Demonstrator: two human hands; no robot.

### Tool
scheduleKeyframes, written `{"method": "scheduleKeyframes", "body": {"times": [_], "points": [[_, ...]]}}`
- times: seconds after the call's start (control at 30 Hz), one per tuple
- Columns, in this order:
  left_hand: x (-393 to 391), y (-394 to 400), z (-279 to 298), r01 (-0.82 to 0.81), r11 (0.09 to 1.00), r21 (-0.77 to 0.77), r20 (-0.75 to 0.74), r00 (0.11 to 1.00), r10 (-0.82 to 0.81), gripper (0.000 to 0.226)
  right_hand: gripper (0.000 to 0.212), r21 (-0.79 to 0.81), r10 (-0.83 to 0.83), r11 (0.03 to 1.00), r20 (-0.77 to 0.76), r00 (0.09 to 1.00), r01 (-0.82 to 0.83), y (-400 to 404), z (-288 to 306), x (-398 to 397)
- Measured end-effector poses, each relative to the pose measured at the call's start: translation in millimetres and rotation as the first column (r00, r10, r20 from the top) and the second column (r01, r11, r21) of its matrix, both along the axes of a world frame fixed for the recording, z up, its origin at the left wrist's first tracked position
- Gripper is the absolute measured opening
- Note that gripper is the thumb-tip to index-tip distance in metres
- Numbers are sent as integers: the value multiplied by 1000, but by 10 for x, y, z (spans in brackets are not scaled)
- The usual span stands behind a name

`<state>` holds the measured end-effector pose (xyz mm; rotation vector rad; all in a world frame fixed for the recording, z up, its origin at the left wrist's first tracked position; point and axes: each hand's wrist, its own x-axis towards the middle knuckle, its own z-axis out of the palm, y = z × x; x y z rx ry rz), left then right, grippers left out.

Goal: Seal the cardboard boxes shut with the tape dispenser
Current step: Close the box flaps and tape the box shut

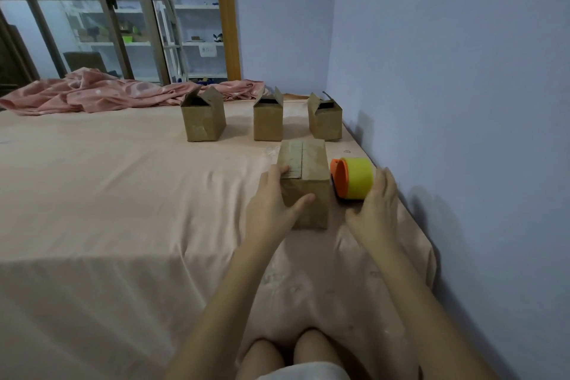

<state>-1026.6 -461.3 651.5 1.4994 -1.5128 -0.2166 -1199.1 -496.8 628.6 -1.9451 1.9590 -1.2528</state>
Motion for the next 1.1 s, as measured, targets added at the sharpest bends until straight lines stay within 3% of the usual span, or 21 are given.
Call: {"method": "scheduleKeyframes", "body": {"times": [0.1, 0.27, 0.4, 0.6, 0.67, 0.77, 0.83, 0.93, 1.1], "points": [[-86, -17, 15, -23, 1000, -3, 51, 998, 23, 64, 92, 142, 53, 987, 119, 991, -70, -100, -92, -126], [-179, -53, 2, -72, 997, -3, 70, 995, 72, 62, 54, 38, 170, 982, 234, 957, -183, -197, -122, -172], [-188, -81, 9, -77, 997, -11, 72, 994, 78, 61, 30, 57, 212, 971, 262, 942, -234, -219, -47, -211], [-174, -95, 92, -77, 997, 26, 54, 996, 75, 64, 26, -206, 239, 963, 361, 901, -173, -71, 208, -186], [-178, -78, 139, -66, 995, 70, 78, 995, 61, 74, 22, -266, 266, 950, 415, 870, -163, 11, 361, -204], [-198, -33, 203, -84, 996, -42, 263, 960, 92, 95, 21, -381, 336, 910, 456, 824, -160, 206, 652, -229], [-280, 15, 289, -7, 987, -161, 385, 920, 69, 103, 25, -450, 406, 878, 525, 748, -162, 369, 869, -229], [-510, 115, 425, 114, 969, -221, 459, 888, 0, 109, 12, -510, 467, 849, 608, 642, -134, 586, 1134, -212], [-798, 233, 572, 227, 931, -285, 345, 931, -122, 93, 8, -460, 474, 880, 846, 245, -117, 679, 1284, -191]]}}
